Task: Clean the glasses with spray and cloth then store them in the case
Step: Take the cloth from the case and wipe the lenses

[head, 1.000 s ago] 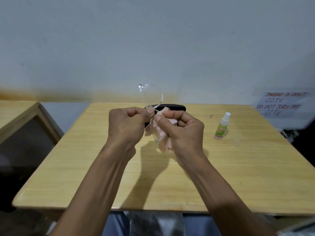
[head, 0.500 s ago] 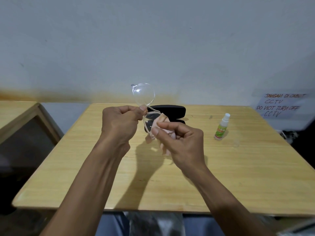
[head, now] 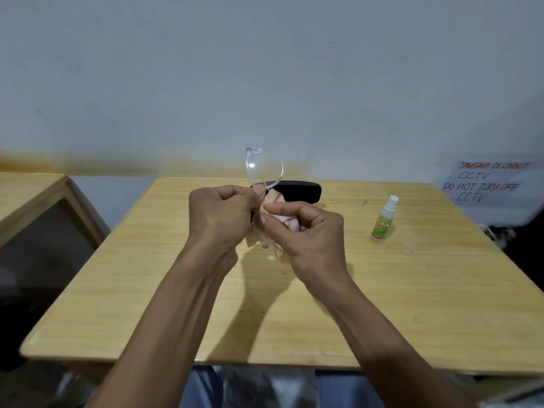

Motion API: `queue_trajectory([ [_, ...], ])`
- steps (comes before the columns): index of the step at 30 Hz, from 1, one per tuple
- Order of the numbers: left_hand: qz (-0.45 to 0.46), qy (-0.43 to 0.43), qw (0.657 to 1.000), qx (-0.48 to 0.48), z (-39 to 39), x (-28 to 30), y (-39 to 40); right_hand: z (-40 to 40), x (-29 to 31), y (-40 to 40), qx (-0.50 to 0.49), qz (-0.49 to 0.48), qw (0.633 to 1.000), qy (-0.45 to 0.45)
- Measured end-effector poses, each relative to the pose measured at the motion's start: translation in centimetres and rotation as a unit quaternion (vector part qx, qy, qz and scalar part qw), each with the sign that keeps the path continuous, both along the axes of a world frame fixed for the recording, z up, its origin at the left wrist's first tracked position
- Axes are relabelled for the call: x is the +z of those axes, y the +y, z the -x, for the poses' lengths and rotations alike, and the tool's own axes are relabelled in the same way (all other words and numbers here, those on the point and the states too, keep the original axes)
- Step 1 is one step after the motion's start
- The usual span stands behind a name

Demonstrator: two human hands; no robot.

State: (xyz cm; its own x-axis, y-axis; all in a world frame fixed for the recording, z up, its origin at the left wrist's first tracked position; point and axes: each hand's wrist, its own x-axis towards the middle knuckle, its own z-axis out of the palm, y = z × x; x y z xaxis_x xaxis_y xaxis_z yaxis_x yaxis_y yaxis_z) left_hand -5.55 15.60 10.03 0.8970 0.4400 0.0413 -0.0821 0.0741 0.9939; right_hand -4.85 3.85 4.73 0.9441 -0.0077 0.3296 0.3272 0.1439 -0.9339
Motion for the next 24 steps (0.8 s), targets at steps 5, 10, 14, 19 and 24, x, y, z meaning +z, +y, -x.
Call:
queue_trajectory([
  [5, -0.021, 0.006, 1.0, 0.007, -0.2, 0.1, 1.1, 0.6, -0.8, -0.7, 0.026, 0.025, 0.999, 0.02],
  [10, -0.047, 0.01, 0.999, -0.006, -0.1, 0.0, 1.6, 0.5, -0.8, -1.5, -0.01, -0.011, 1.0, 0.018],
  [14, -0.091, -0.001, 0.995, -0.028, 0.1, 0.1, 1.2, 0.2, 0.0, -1.4, -0.029, -0.043, 0.999, 0.017],
  [19, -0.113, -0.004, 0.993, -0.039, 0.6, -0.5, 0.9, -0.5, 1.0, -1.1, -0.054, -0.051, 0.997, 0.028],
  [24, -0.111, -0.006, 0.994, -0.025, 0.9, -0.2, 1.6, -0.7, 1.0, -2.3, -0.04, -0.043, 0.998, 0.02],
])
